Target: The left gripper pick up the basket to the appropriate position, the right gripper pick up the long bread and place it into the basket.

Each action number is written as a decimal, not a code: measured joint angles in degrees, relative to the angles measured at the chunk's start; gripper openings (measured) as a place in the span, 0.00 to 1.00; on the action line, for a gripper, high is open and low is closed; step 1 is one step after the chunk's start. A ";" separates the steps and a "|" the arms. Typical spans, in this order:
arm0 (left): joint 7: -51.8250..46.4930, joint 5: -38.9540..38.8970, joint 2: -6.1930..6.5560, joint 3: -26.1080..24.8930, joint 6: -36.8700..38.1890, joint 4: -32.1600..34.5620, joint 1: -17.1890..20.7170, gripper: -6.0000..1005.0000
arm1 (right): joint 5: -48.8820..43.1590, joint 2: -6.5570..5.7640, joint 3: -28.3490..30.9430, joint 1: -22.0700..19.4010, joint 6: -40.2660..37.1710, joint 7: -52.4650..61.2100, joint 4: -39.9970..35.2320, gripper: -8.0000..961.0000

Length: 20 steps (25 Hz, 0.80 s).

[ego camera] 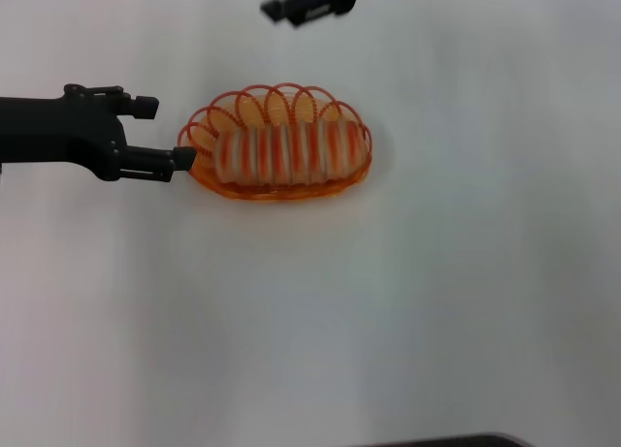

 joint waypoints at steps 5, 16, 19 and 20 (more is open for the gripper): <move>0.02 -0.56 -0.23 0.14 -1.15 -0.74 -0.31 0.88 | 15.93 -0.54 9.19 -7.99 -3.49 -8.39 -0.03 0.77; 0.34 -1.10 -0.04 0.37 -1.04 -2.33 0.28 0.88 | 27.72 0.01 12.28 -28.46 -15.03 -19.84 0.51 0.82; 0.38 0.46 0.11 0.21 -0.81 -2.66 0.97 0.88 | 24.22 0.14 12.20 -32.50 -16.94 -20.85 0.67 0.83; 0.38 0.69 0.15 0.03 -0.81 -2.67 1.22 0.88 | 23.18 0.15 12.33 -33.53 -17.10 -21.03 0.68 0.84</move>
